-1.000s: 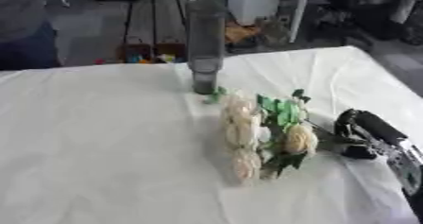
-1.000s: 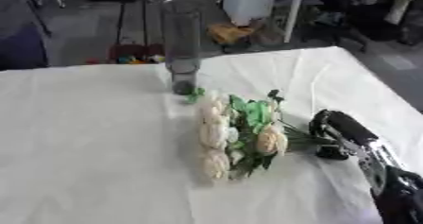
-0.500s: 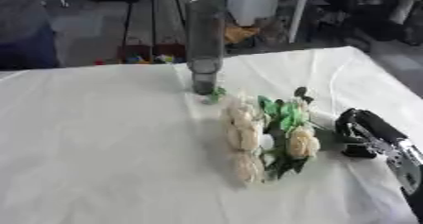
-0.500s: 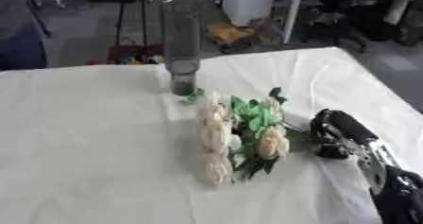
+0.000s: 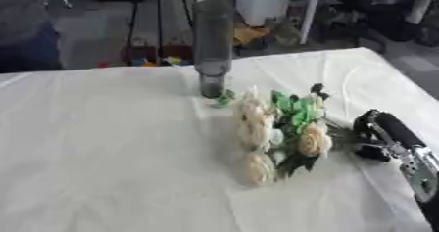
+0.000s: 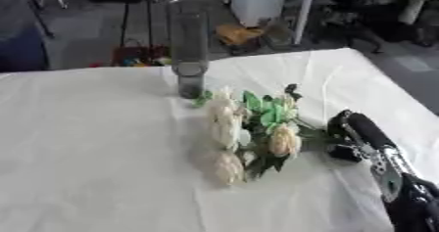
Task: Arrange flowers into the vase.
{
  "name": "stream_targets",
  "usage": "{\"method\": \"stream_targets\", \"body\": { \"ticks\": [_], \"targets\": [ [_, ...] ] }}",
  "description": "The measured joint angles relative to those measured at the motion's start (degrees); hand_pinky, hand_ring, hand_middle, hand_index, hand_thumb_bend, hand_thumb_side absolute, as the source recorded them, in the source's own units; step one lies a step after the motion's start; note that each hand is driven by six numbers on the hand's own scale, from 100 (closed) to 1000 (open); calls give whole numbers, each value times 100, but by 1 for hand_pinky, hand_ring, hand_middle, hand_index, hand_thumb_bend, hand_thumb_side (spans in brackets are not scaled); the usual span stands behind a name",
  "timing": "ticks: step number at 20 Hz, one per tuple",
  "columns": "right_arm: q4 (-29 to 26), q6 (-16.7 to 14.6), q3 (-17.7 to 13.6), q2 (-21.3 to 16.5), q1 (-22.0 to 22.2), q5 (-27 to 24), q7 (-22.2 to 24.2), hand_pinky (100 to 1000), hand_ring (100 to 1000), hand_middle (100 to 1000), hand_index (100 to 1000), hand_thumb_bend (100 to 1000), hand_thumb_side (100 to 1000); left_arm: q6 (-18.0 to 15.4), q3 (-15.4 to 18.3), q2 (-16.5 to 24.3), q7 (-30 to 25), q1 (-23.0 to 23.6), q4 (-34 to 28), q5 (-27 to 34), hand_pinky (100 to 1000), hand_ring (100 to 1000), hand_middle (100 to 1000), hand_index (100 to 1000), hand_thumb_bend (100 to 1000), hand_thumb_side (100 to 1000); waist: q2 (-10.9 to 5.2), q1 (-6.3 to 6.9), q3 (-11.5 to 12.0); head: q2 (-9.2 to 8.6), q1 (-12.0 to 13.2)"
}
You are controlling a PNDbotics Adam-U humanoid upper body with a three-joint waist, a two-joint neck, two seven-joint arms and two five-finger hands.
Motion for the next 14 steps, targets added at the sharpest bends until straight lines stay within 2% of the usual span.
{"method": "stream_targets", "body": {
  "ticks": [4,9,10,14],
  "targets": [
    [2,114,-45,37,0,-258,-100,138,499,176,388,100,340,1,1,0,-1,0,0,0,600,587,684,675,690,629,0,5,0,0,-9],
    [33,170,-66,41,0,-553,-105,136,497,174,388,100,343,9,1,0,-9,0,0,0,600,587,684,675,690,629,0,14,-3,0,-12],
    [33,177,-68,41,0,-595,-103,100,373,100,368,100,424,10,1,0,-10,0,0,0,601,587,684,676,689,632,0,14,-4,0,-12],
    [46,199,-137,68,1,-828,-128,100,303,100,345,100,502,15,1,0,-15,0,0,0,601,587,684,676,687,636,-1,19,-11,0,-12]
  ]
}}
